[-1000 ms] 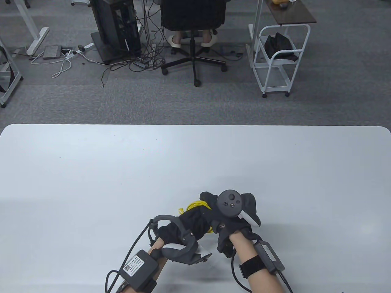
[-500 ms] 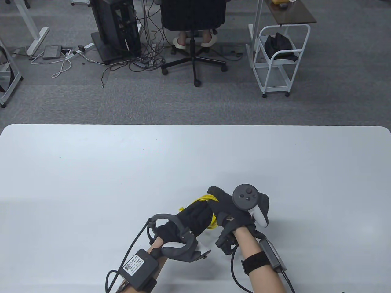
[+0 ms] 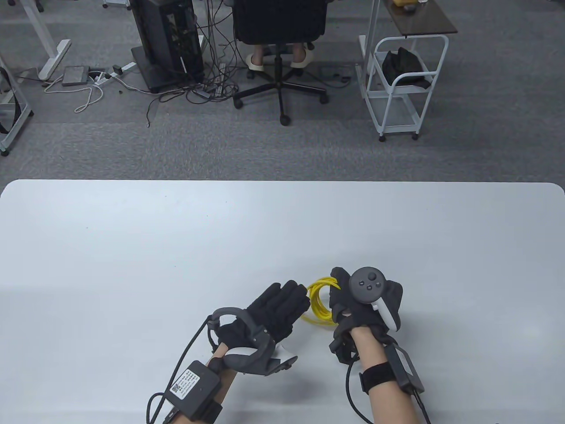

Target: Coil the rope

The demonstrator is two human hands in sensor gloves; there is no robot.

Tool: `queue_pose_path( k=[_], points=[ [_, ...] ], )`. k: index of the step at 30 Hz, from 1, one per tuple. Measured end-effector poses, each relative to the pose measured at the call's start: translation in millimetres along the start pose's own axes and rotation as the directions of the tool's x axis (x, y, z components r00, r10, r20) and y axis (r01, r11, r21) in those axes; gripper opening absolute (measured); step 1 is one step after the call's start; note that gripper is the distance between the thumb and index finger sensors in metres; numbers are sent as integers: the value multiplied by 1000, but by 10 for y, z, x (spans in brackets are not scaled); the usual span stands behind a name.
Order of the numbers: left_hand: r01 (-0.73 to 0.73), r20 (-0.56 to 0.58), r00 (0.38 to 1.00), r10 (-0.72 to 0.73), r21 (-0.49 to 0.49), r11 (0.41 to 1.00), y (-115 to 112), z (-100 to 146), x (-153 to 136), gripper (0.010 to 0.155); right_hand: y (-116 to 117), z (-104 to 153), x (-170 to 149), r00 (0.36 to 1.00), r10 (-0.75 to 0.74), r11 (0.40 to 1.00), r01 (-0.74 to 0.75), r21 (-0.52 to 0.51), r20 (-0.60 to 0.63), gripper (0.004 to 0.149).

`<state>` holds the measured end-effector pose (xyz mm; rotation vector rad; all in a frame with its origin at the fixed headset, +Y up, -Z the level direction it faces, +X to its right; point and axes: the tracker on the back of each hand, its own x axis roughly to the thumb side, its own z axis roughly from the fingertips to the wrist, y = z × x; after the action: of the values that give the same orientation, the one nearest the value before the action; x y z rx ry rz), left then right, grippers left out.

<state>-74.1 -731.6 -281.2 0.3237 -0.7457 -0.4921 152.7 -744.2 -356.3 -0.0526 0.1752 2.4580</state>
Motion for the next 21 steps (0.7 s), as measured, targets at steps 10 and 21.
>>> queue_pose_path(
  k=[10,21],
  points=[
    [-90,-252,967,40,-189,978,-331,130,-402,74,14,-67,-109,955,288,955,-280,101,-67,50],
    [-185,-375,925,56,-317,930,-488,202,-580,76,-203,43,-123,965,224,971,-210,-113,135,75]
  ],
)
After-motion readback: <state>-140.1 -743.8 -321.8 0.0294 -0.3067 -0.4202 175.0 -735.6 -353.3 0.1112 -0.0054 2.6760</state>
